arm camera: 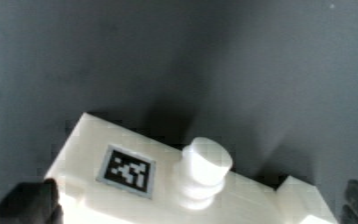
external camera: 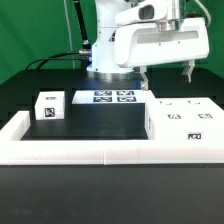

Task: Assemble cabinet

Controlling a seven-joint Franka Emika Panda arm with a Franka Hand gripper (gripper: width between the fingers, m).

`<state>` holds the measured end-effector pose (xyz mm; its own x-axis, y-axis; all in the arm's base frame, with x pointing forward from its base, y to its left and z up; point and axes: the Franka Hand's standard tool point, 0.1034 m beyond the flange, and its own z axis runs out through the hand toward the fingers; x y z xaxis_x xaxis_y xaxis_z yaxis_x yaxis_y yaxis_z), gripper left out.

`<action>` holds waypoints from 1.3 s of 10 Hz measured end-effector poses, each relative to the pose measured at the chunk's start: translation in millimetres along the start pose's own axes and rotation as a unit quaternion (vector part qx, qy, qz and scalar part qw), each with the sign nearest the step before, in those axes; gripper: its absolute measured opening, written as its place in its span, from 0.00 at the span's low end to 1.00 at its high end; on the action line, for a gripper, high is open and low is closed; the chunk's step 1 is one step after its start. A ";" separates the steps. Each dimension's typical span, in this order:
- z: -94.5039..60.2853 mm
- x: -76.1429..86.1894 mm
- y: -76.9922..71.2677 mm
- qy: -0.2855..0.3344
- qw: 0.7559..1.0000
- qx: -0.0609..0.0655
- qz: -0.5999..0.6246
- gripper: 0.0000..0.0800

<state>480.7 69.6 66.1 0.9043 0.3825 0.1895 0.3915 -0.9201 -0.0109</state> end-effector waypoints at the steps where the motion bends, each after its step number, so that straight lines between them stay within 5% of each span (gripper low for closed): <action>1: -0.1 0.7 -1.5 0.001 1.000 0.002 0.029 1.00; 4: 4.2 1.0 -20.8 0.001 0.992 0.008 0.127 1.00; 6: 19.5 -0.5 -28.0 0.011 0.993 -0.004 0.119 1.00; 8: 30.8 -5.8 -17.5 0.017 0.992 -0.017 0.123 1.00; 13: 48.4 -10.5 -11.2 0.020 0.991 -0.019 0.127 1.00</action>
Offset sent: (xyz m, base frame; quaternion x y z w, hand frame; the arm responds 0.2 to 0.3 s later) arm -0.0116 0.0120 -0.0087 -0.0651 -0.0031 0.2216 0.9730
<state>475.0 79.9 16.7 0.9652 0.1345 0.2243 0.1440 -0.9892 -0.0265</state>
